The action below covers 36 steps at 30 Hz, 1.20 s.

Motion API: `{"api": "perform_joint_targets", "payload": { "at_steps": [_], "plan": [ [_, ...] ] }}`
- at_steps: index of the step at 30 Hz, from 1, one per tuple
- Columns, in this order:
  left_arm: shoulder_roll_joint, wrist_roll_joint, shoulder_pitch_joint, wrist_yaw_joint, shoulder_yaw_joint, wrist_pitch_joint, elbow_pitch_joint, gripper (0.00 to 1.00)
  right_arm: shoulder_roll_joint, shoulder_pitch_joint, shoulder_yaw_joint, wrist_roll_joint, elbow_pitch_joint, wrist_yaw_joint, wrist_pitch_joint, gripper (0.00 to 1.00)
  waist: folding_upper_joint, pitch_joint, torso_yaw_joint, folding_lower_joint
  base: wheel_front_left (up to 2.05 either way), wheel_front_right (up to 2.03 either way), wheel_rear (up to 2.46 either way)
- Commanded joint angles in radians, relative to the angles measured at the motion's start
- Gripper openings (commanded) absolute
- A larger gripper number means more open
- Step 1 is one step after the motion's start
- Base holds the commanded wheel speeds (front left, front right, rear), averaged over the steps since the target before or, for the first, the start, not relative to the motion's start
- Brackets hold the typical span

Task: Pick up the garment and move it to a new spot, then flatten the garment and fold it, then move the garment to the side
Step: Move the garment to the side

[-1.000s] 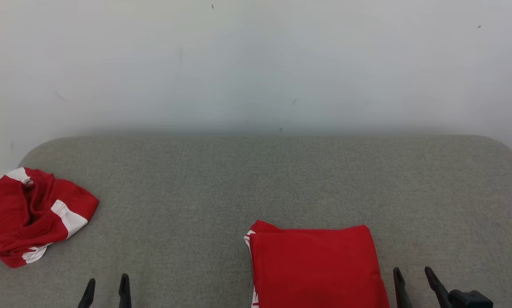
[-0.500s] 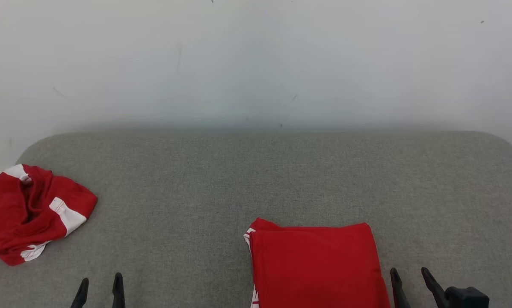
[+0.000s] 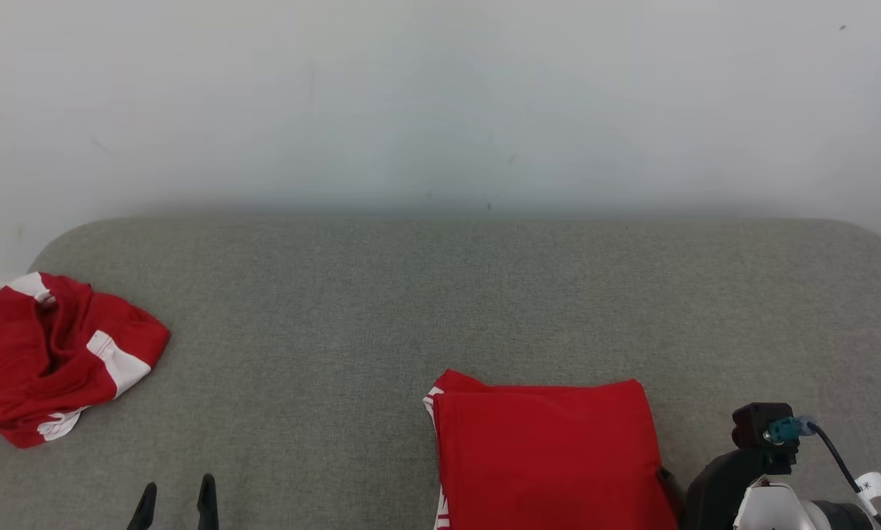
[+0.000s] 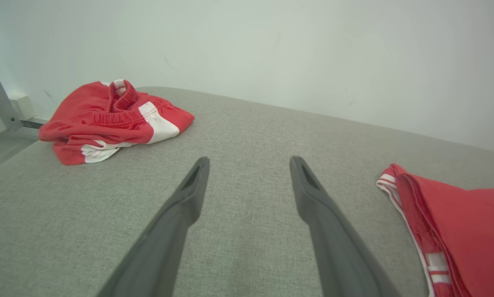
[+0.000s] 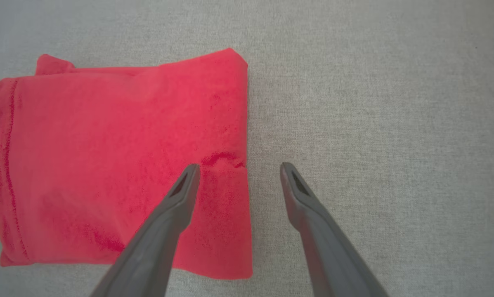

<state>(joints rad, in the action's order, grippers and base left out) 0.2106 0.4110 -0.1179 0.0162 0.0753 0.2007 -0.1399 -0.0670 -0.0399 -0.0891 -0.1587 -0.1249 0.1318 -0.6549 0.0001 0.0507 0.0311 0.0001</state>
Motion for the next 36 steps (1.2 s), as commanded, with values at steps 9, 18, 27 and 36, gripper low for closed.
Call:
{"api": "perform_joint_targets", "payload": {
  "at_steps": [9, 18, 27, 36],
  "plan": [
    [0.009, 0.001, 0.02, 0.004, 0.021, -0.022, 0.018, 1.0, 0.012, -0.091, -0.057, 0.077, -0.097, -0.002, -0.158, 1.0, -0.0001, -0.041, 0.06, -0.0001, 0.0, 0.0, 0.0],
    [0.011, 0.01, 0.036, 0.003, 0.026, -0.016, 0.025, 1.0, 0.018, -0.173, -0.082, 0.051, -0.22, -0.002, -0.12, 0.95, -0.0001, -0.095, 0.08, -0.0001, 0.0, 0.0, 0.0],
    [0.012, 0.005, 0.071, -0.004, 0.03, -0.007, 0.057, 1.0, 0.015, -0.28, -0.017, 0.065, -0.284, -0.002, -0.071, 0.0, -0.0001, -0.151, 0.019, -0.0001, 0.0, 0.0, 0.0],
    [0.029, -0.012, 0.136, -0.012, 0.032, -0.005, 0.144, 1.0, -0.067, -0.399, -0.052, 0.13, -0.293, -0.002, 0.001, 0.0, -0.0001, -0.274, -0.127, -0.0001, 0.0, 0.0, 0.0]
  ]
}}
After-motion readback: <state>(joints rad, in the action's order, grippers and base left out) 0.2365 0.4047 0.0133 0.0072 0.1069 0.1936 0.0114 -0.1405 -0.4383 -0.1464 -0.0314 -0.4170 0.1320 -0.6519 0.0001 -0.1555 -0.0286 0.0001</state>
